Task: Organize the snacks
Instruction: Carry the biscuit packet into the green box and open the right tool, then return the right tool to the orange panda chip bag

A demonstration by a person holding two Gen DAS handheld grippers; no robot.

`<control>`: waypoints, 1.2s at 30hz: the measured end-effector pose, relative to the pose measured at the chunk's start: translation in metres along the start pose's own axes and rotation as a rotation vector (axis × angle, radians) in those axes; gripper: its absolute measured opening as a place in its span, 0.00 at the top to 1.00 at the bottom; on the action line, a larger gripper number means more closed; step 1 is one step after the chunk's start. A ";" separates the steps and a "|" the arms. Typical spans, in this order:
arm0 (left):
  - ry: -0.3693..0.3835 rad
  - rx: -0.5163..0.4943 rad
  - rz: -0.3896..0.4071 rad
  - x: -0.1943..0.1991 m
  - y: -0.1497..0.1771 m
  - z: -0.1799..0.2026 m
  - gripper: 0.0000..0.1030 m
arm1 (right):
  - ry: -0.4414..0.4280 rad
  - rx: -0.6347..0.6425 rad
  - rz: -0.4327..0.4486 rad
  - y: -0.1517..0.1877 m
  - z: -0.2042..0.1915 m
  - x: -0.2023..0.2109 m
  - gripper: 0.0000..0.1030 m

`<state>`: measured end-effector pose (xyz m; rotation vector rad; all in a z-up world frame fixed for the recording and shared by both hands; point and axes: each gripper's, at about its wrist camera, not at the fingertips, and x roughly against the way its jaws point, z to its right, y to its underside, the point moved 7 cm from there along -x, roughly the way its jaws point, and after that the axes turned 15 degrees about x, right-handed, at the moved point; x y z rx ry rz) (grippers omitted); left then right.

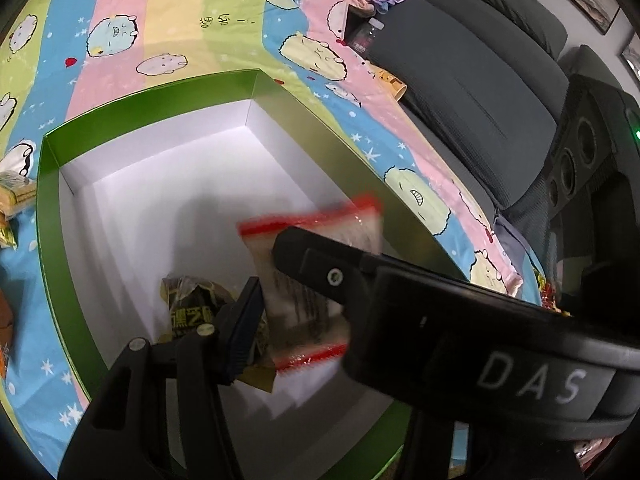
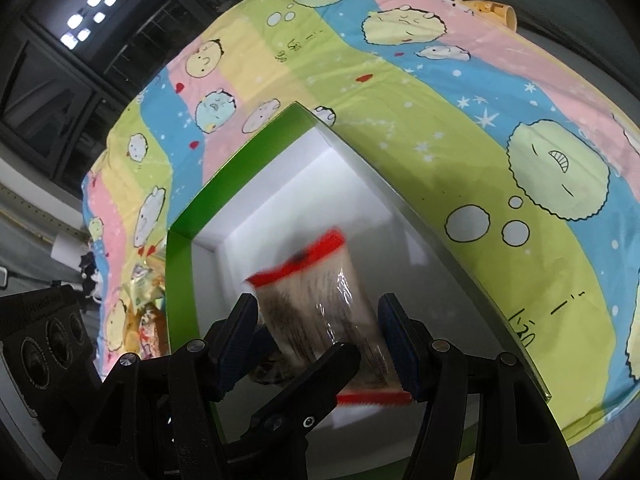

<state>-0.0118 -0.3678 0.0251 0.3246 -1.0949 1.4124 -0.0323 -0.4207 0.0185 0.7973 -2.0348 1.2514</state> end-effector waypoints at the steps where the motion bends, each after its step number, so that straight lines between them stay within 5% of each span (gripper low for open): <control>1: -0.006 0.000 0.003 0.001 0.000 0.000 0.47 | 0.004 0.000 0.000 0.000 -0.001 0.001 0.34; 6: 0.047 0.015 0.006 0.026 0.001 -0.005 0.39 | 0.028 0.021 0.041 -0.003 -0.007 0.012 0.22; 8: 0.086 0.022 0.036 0.046 0.001 -0.009 0.22 | 0.045 0.032 0.077 -0.006 -0.012 0.020 0.20; 9: 0.080 0.020 0.059 0.055 0.001 -0.012 0.21 | 0.054 0.040 0.086 -0.007 -0.014 0.023 0.19; 15: -0.045 0.034 0.220 0.124 0.001 -0.063 0.13 | 0.109 0.102 0.153 -0.016 -0.042 0.034 0.19; 19: -0.133 0.143 0.319 0.174 0.001 -0.123 0.01 | 0.069 0.191 0.185 -0.019 -0.080 0.034 0.19; 24: -0.297 0.242 0.436 0.210 0.017 -0.206 0.01 | -0.029 0.303 0.225 -0.017 -0.140 0.028 0.19; 30: -0.273 0.421 0.406 0.200 0.038 -0.285 0.01 | -0.061 0.371 0.152 0.000 -0.191 -0.009 0.19; 36: -0.349 0.477 0.409 0.206 0.034 -0.318 0.01 | -0.047 0.479 -0.013 0.010 -0.234 -0.075 0.19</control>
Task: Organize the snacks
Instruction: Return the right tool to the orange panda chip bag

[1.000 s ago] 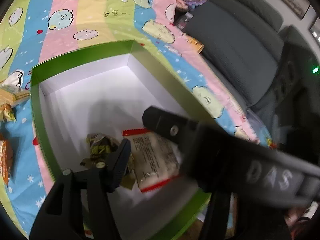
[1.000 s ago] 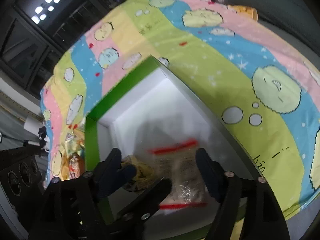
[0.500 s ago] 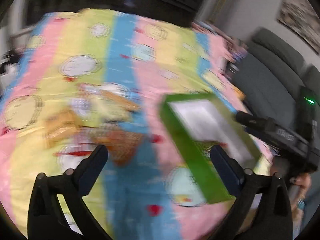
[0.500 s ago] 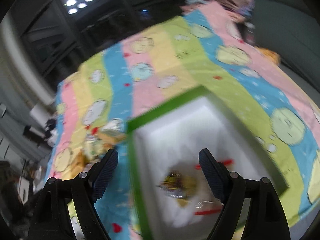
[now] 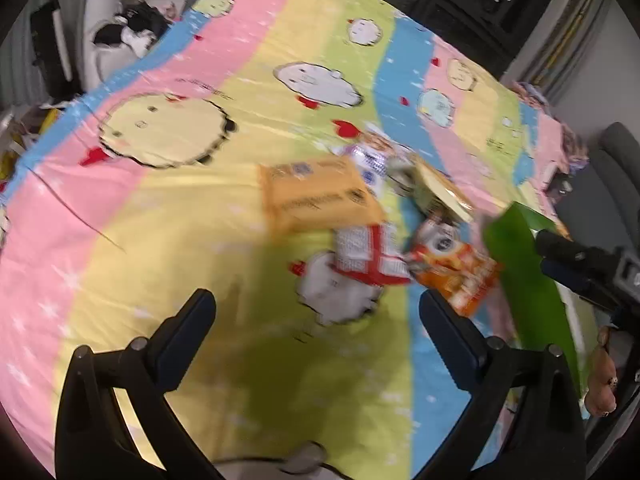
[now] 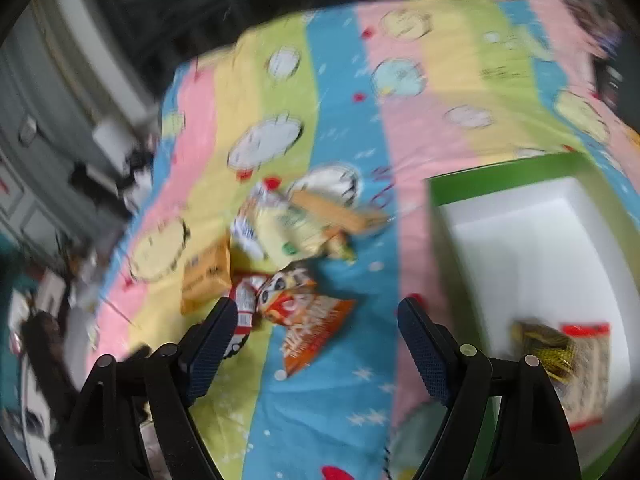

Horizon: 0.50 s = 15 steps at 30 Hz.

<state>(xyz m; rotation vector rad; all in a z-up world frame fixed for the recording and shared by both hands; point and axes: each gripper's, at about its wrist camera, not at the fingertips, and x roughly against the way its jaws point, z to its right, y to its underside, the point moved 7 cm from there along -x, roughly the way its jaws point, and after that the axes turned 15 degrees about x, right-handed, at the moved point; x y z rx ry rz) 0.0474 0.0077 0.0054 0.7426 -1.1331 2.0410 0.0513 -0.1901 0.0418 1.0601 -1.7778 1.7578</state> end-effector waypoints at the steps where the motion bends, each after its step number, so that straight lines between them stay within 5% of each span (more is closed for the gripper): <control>1: -0.013 0.004 0.007 0.001 -0.003 -0.004 0.01 | 0.002 0.032 -0.022 -0.002 -0.007 -0.010 0.19; 10: -0.027 0.039 0.010 0.001 -0.010 -0.018 0.02 | 0.095 0.322 -0.194 -0.003 -0.040 -0.075 0.35; 15: -0.032 0.016 0.005 -0.002 -0.006 -0.015 0.02 | 0.057 0.295 -0.199 0.000 -0.040 -0.081 0.46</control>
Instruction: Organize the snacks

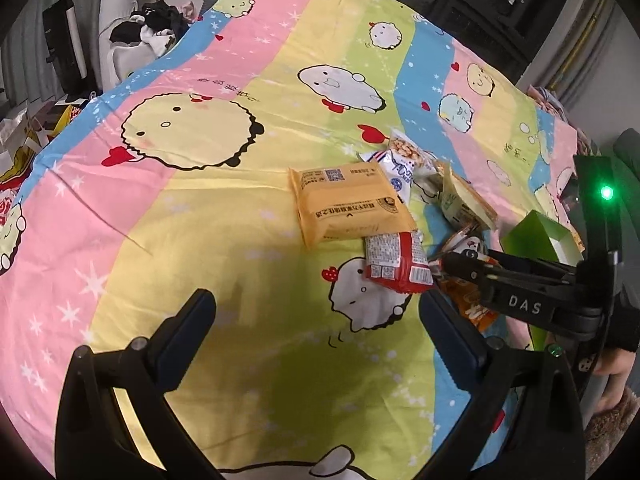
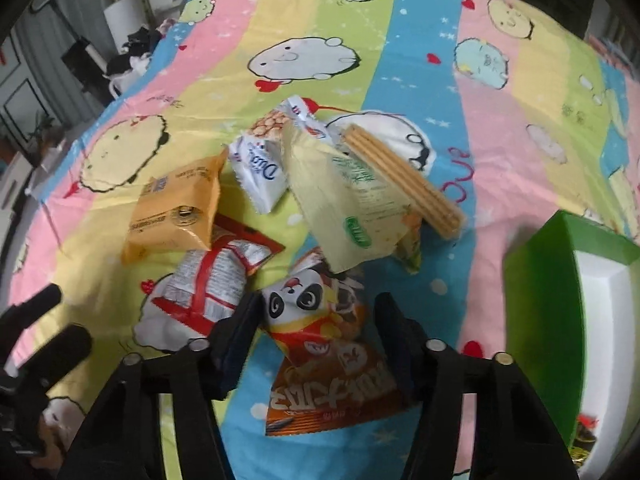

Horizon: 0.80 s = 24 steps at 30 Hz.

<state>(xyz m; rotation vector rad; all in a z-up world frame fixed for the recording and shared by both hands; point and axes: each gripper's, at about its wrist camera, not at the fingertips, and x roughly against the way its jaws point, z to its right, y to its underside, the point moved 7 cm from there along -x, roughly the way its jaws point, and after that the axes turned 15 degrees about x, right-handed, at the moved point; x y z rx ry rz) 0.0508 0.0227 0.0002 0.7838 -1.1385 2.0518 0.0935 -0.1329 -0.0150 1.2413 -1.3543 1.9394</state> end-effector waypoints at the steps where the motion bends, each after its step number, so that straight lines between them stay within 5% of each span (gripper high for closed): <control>1: -0.001 -0.002 0.000 -0.001 0.001 0.001 0.02 | -0.010 -0.002 0.003 0.001 -0.001 0.001 0.48; 6: 0.009 -0.013 -0.006 -0.002 0.005 0.005 0.03 | -0.040 -0.045 0.021 0.007 0.000 0.004 0.58; 15: -0.015 -0.032 0.024 0.002 0.005 0.007 0.06 | -0.296 -0.114 0.077 0.026 -0.024 0.038 0.59; 21: -0.013 -0.034 0.022 0.004 0.006 0.008 0.09 | -0.388 -0.146 0.034 0.038 -0.053 0.037 0.59; 24: -0.011 -0.035 0.011 0.003 0.008 0.008 0.11 | -0.362 -0.147 0.013 0.039 -0.054 0.033 0.59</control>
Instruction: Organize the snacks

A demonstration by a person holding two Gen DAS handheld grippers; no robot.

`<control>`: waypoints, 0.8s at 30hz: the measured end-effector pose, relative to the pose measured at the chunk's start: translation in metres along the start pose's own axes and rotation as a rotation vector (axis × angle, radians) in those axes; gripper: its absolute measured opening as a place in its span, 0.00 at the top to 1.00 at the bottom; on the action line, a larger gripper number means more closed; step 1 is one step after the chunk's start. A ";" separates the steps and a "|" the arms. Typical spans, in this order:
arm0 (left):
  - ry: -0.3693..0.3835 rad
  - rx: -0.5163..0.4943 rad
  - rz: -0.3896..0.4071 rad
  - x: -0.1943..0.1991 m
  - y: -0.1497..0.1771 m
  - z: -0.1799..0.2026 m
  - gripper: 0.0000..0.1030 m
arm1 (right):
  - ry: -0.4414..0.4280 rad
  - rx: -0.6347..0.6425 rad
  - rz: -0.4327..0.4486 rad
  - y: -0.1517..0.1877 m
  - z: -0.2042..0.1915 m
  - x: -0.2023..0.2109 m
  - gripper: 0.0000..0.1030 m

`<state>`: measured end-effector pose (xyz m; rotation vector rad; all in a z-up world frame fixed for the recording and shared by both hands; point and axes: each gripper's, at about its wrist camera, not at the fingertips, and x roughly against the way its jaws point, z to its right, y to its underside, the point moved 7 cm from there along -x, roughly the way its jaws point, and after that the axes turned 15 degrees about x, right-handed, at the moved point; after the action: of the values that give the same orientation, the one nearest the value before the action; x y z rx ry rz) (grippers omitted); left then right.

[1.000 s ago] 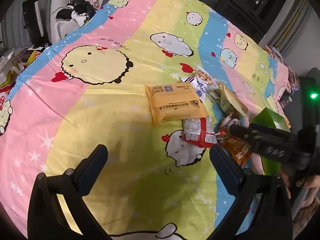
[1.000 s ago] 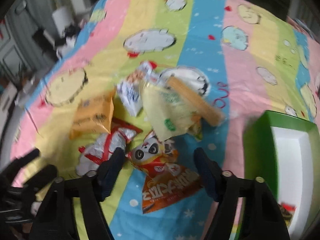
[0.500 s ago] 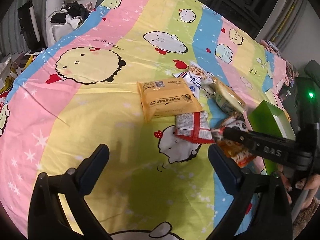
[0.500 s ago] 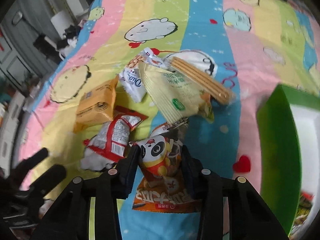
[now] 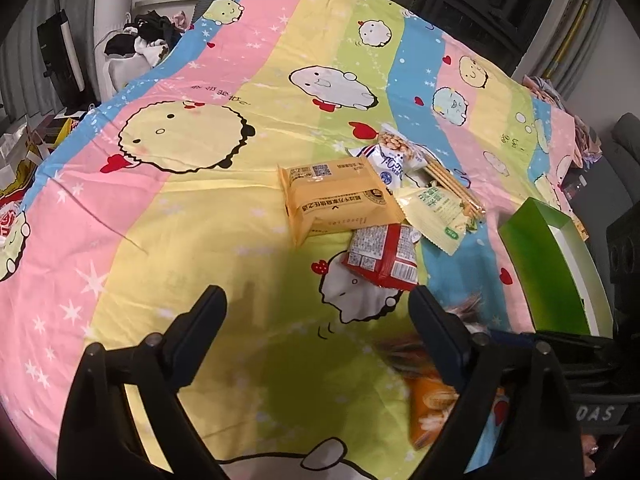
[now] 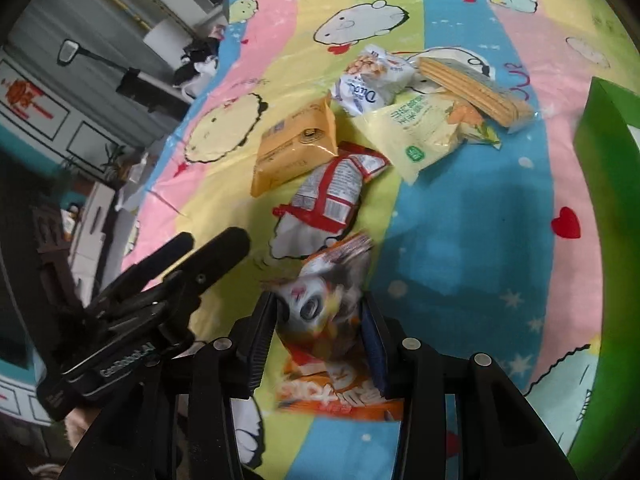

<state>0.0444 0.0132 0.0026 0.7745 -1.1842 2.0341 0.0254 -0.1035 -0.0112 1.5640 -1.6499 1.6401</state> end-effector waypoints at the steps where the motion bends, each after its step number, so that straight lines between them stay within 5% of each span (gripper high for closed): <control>1: 0.013 0.004 -0.011 0.000 0.001 0.001 0.11 | 0.011 -0.004 0.006 0.000 0.002 0.002 0.58; 5: 0.066 0.016 -0.047 0.002 0.007 0.007 0.15 | -0.018 -0.062 0.098 -0.005 0.011 0.027 0.36; 12: 0.223 0.001 -0.204 -0.004 0.036 0.038 0.22 | -0.030 -0.110 0.191 -0.009 0.025 0.049 0.36; 24: 0.268 -0.035 -0.318 -0.016 0.071 0.060 0.31 | -0.113 -0.101 0.051 0.002 0.013 0.004 0.36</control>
<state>0.0091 -0.0711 -0.0211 0.6068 -0.8816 1.7833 0.0282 -0.1171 -0.0119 1.6031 -1.8148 1.4920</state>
